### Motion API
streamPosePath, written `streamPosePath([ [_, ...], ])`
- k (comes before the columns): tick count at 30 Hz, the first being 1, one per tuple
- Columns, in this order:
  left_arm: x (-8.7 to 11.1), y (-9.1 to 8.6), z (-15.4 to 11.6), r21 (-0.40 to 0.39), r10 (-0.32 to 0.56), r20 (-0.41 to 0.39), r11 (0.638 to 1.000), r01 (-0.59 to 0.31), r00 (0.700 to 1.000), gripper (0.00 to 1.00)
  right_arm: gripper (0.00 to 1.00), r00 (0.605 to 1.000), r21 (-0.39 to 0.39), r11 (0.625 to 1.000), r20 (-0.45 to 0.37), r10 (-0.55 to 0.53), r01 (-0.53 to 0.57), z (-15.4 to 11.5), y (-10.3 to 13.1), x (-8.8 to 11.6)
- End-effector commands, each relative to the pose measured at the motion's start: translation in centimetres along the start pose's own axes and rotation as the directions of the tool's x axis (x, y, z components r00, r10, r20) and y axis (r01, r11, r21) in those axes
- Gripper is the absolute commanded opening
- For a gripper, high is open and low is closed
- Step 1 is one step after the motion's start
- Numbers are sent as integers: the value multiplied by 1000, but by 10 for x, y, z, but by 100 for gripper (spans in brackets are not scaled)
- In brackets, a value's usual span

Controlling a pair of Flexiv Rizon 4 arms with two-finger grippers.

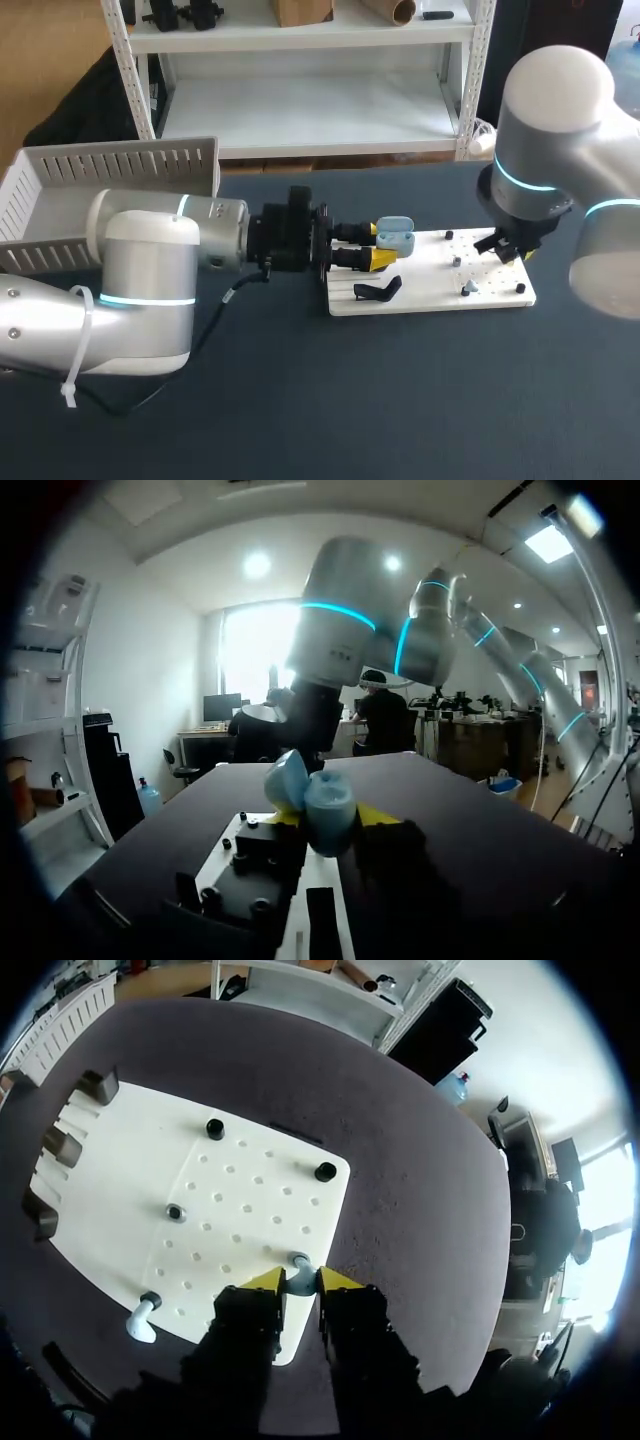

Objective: Pick up each earbud case from the left stands, insert the matching earbuds, close the lid, and place the case in the box.

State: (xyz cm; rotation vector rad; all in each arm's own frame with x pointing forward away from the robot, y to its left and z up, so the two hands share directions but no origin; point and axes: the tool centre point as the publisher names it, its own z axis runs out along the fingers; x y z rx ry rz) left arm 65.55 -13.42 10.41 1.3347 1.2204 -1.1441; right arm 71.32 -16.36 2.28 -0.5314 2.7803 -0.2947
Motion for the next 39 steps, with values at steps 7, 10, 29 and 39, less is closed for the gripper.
streamPosePath([
  [7,2,1,0,3,2,5,1000,-2,1000,0,0,1000,5,1000,-7,-5,5,0,2,-3],
  [10,2,1,0,3,2,5,1000,-2,1000,0,0,1000,9,1000,-3,-7,7,-5,2,-2],
  [29,2,1,0,3,2,5,1000,-2,1000,0,0,996,-31,998,75,-56,59,-115,29,21],
  [39,2,1,0,3,2,5,1000,-2,1000,0,0,987,-102,991,143,-67,82,-185,80,36],
])
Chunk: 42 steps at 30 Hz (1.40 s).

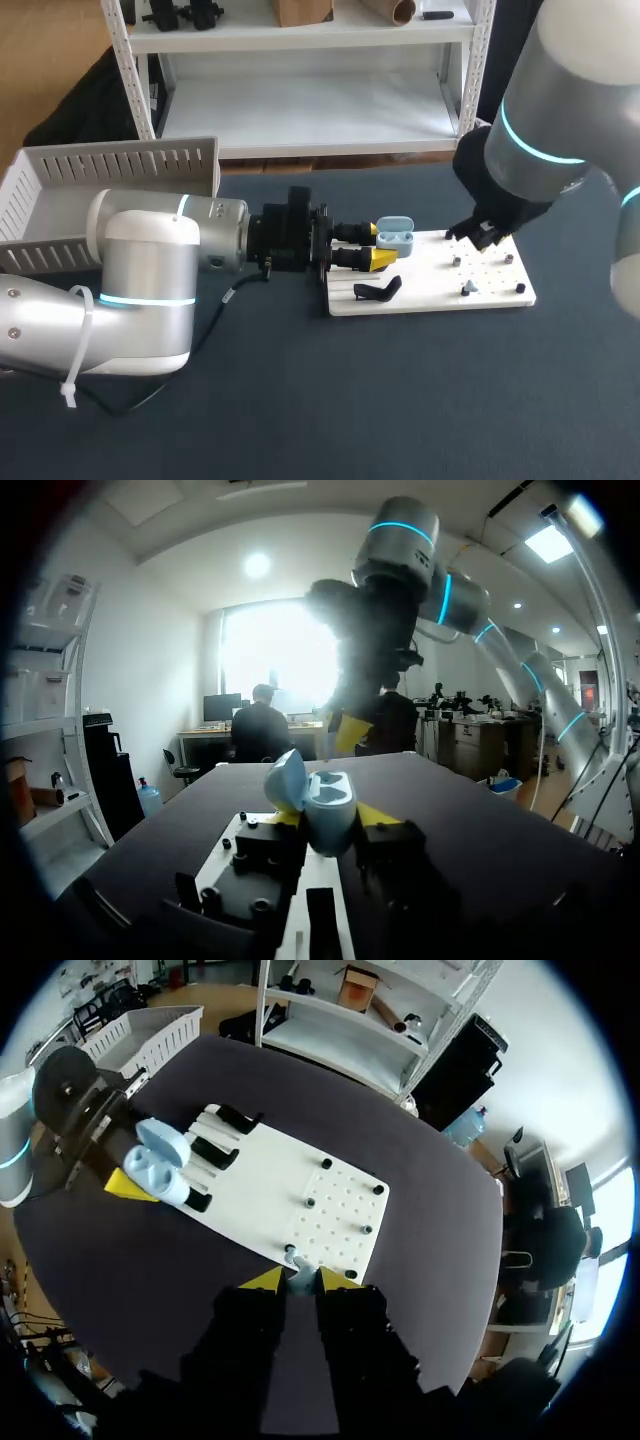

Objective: Pick up each earbud case from the left stands, insert the matching earbuds, close the lid, and place the case in the box.

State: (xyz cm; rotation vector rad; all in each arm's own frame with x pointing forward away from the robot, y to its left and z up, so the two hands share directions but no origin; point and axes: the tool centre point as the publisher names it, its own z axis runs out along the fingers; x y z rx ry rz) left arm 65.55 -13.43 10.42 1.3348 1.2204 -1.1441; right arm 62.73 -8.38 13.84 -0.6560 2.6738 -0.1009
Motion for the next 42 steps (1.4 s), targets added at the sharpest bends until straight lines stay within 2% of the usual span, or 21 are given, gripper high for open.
streamPosePath([
  [1,2,1,0,2,2,5,1000,-2,1000,0,0,1000,17,1000,14,-7,7,-40,20,13],
  [3,2,1,0,2,2,5,1000,-2,1000,0,0,1000,14,1000,9,-11,11,-44,30,14],
  [10,2,1,0,2,2,5,1000,-2,1000,0,0,997,74,997,-69,-30,35,-44,55,20],
  [23,2,1,0,2,2,5,1000,-2,1000,0,0,997,74,997,-69,-30,35,-44,55,20],
  [26,4,-2,3,13,3,1,1000,-3,1000,0,0,999,61,998,-38,17,-15,-49,61,12],
  [28,8,-5,7,8,3,-39,1000,-2,999,0,0,999,60,998,-41,26,-24,-48,66,9],
  [32,10,-10,10,7,17,-44,1000,-17,999,0,0,995,57,995,-56,82,-79,-44,73,3],
  [35,10,-13,10,-13,22,-36,1000,-23,999,0,0,986,67,989,-99,137,-130,-41,73,-2],
  [39,8,-14,9,-28,33,-32,999,-33,999,0,0,953,94,966,-165,256,-243,-40,73,-10],
  [42,6,-15,9,-29,39,-30,999,-40,999,0,0,934,109,952,-189,303,-286,-39,73,-16],
])
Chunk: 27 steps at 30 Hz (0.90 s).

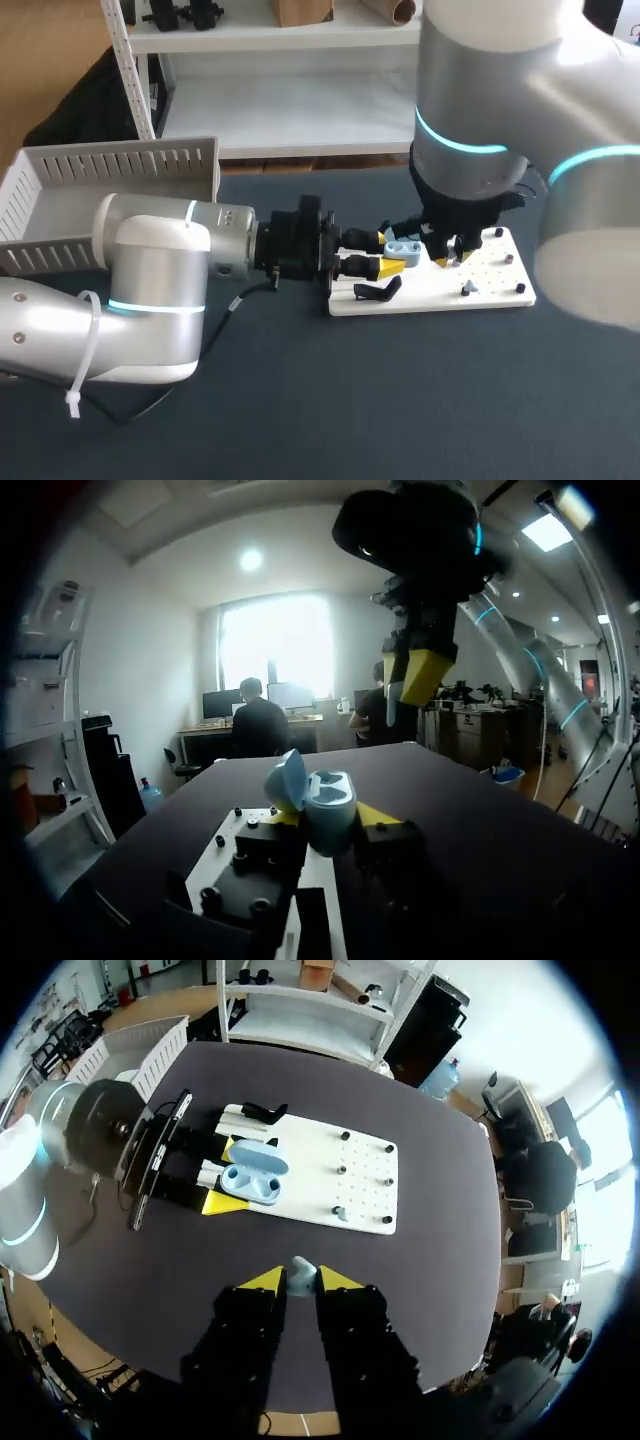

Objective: Pick up each earbud case from the left stands, insert the matching earbuds, close the lid, and place the case in the box.

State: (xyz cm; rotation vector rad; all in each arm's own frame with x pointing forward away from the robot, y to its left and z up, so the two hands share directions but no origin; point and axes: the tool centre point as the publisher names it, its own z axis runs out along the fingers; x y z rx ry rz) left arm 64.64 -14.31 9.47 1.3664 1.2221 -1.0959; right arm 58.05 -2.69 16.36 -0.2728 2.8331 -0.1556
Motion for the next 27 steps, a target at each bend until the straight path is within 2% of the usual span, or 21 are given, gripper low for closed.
streamPosePath([
  [1,-3,-6,0,-20,9,4,1000,-9,1000,0,0,996,37,999,-86,37,-34,-1,11,-19],
  [7,-5,-7,3,-18,20,11,1000,-19,1000,0,0,994,64,996,-95,60,-55,-1,14,-24],
  [22,-5,-7,3,-18,20,11,1000,-19,1000,0,0,993,53,997,-95,67,-62,0,15,-24],
  [27,-5,-7,3,-18,20,11,1000,-19,1000,0,0,944,65,963,-187,270,-263,5,12,-32],
])
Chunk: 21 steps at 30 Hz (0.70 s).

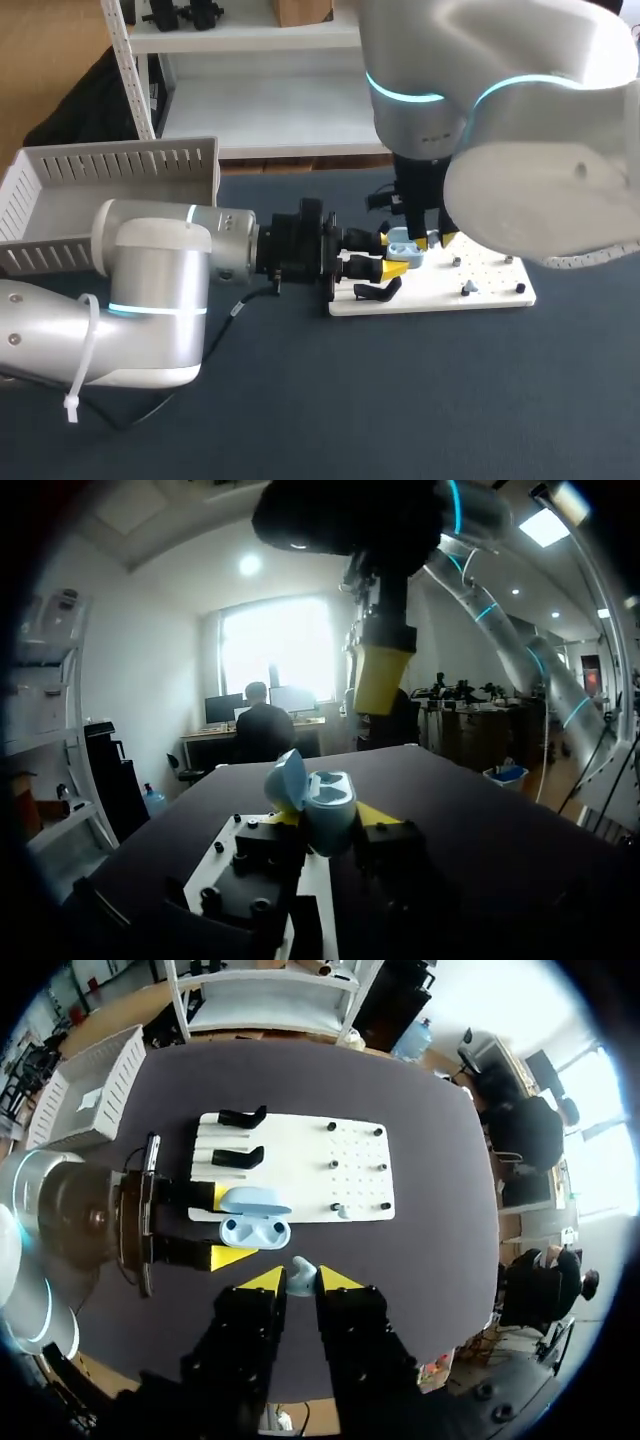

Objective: Pick up each earbud case from the left stands, insert the matching earbuds, close the lid, and place the case in the box.

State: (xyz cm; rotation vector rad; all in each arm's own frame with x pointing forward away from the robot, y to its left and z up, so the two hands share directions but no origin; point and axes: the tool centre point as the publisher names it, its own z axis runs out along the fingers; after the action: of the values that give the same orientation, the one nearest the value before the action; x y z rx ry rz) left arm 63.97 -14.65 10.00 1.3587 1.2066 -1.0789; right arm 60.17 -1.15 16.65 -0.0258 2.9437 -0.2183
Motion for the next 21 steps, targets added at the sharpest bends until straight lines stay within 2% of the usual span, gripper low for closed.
streamPosePath([
  [1,1,-1,1,-4,2,2,1000,-2,1000,0,0,988,-11,993,-102,113,-115,2,2,-9],
  [5,1,-1,1,-4,2,2,1000,-2,1000,0,0,971,-32,984,-168,170,-178,3,3,-10],
  [21,1,-1,1,-4,2,2,1000,-2,1000,0,0,973,-63,982,-159,167,-178,1,12,-11],
])
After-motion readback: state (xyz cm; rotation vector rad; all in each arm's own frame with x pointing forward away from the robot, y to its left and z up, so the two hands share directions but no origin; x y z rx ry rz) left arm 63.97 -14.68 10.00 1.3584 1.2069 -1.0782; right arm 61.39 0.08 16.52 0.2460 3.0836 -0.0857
